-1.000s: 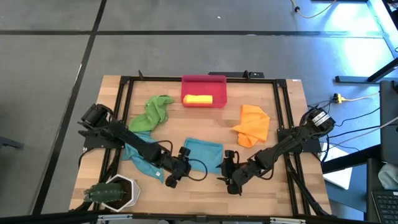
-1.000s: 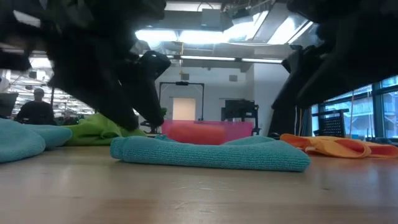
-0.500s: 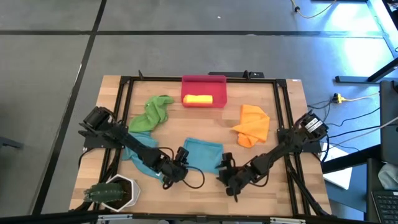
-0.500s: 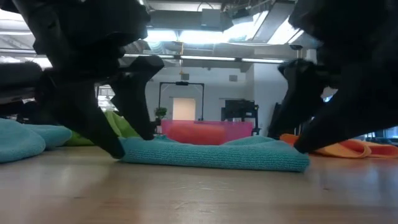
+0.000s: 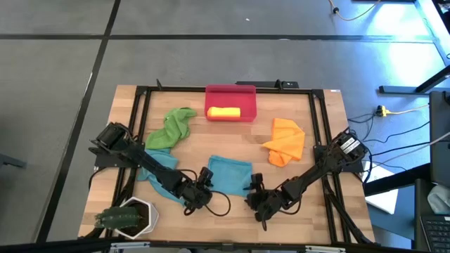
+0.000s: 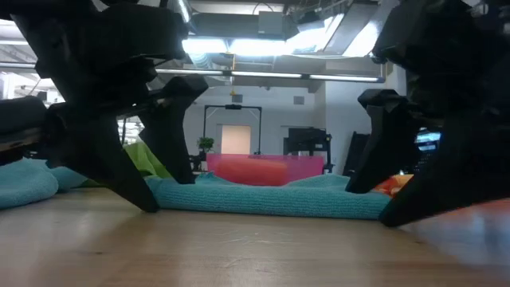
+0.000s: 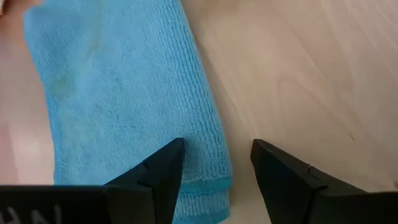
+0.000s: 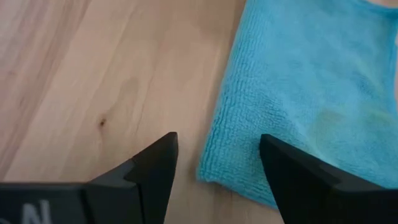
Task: Roll microfiber towels into tight, uniform cylinder then place into a basket
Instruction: Roll the left blue microfiber cloth
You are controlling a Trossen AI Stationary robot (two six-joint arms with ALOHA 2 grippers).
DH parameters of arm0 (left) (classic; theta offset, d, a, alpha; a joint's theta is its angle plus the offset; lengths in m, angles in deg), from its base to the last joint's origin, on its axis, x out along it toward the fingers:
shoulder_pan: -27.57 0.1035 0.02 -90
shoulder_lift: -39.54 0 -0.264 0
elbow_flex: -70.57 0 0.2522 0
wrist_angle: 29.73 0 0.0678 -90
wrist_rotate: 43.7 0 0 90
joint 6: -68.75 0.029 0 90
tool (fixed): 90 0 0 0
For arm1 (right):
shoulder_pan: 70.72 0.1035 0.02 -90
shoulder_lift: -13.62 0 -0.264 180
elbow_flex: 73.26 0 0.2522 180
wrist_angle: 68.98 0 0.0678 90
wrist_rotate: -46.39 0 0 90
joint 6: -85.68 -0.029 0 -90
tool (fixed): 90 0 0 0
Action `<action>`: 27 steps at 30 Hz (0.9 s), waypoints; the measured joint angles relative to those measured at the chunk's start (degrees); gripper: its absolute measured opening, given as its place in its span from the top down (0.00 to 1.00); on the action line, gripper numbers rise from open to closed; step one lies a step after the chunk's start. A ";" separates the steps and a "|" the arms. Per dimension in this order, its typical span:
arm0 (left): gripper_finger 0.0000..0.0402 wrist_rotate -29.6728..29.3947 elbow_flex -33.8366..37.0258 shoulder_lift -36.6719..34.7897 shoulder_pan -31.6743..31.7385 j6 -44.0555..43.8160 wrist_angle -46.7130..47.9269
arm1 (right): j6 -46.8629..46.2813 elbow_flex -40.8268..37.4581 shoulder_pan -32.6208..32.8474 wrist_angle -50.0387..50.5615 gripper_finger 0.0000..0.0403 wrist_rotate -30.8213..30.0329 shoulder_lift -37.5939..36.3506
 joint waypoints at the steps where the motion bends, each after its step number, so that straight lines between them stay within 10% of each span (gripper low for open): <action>1: 0.54 -0.21 -0.04 0.31 0.02 -0.04 -0.16 | -0.36 0.08 0.01 -0.25 0.42 -0.40 0.57; 14: 0.60 -2.04 0.08 0.72 0.61 0.24 0.14 | -0.29 0.23 0.07 0.97 0.43 -2.81 2.37; 27: 0.82 -2.13 0.16 0.83 1.54 0.86 0.52 | 3.12 0.15 0.07 1.78 0.64 -3.60 2.50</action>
